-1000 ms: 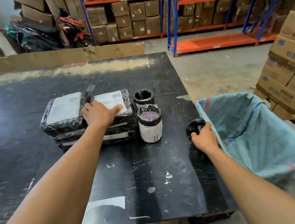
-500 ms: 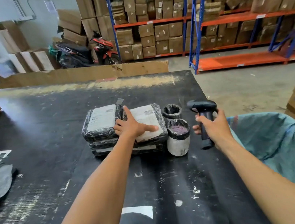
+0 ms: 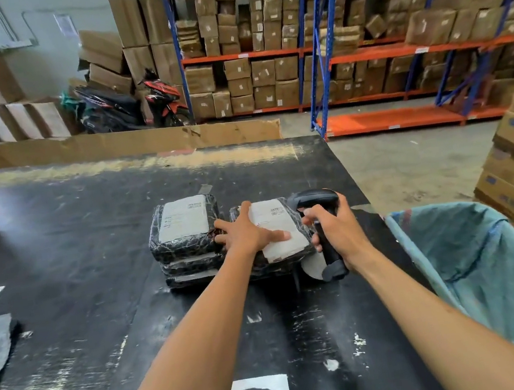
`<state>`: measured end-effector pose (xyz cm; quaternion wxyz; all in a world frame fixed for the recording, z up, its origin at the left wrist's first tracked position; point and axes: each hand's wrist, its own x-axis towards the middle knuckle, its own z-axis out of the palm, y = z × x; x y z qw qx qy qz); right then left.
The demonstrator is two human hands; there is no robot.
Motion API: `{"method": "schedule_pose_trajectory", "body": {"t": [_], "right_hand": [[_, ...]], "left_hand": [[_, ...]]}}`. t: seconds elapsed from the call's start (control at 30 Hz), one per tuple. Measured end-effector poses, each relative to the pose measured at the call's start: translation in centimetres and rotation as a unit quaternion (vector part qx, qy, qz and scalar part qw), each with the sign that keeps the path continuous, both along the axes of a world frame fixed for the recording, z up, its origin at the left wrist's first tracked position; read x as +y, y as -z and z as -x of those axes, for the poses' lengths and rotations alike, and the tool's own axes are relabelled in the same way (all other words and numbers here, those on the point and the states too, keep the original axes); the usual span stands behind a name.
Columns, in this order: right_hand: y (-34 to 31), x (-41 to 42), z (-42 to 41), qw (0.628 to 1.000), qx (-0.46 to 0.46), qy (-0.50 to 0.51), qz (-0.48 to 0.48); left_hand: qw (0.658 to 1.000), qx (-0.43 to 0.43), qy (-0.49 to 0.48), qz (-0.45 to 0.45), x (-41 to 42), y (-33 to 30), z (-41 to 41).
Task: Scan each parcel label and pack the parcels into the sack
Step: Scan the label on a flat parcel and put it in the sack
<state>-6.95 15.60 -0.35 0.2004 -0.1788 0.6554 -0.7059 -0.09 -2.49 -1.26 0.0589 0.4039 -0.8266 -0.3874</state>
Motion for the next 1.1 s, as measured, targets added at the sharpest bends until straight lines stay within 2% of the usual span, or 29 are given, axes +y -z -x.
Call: {"method": "schedule_pose_trajectory", "body": {"t": [0.07,0.2,0.3,0.47,0.77,1.1], "right_hand": [[-0.1,0.1,-0.2,1.000,-0.003,0.007,0.001],[-0.8,0.5,-1.2,1.000,0.009,0.002,0.002],[-1.6,0.9,-2.1,0.998,0.058,0.018,-0.025],[-2.9,1.2,-3.4,0.990,0.122,0.039,-0.065],[-3.9,-1.2,-6.0,0.988,0.134,0.037,-0.066],[-5.3,-2.3,-7.6,0.986,0.152,0.013,-0.065]], "left_hand": [[0.999,0.032,0.025,0.023,-0.2,0.5,-0.1],[0.992,0.127,0.011,0.017,0.5,0.9,-0.5],[0.974,0.221,0.044,0.021,1.2,1.1,-1.3],[0.949,0.296,0.094,0.052,0.0,1.7,-3.7],[0.929,0.364,0.040,0.041,-2.2,1.8,-7.1],[0.922,0.376,0.058,0.068,-2.7,0.6,-8.7]]}}
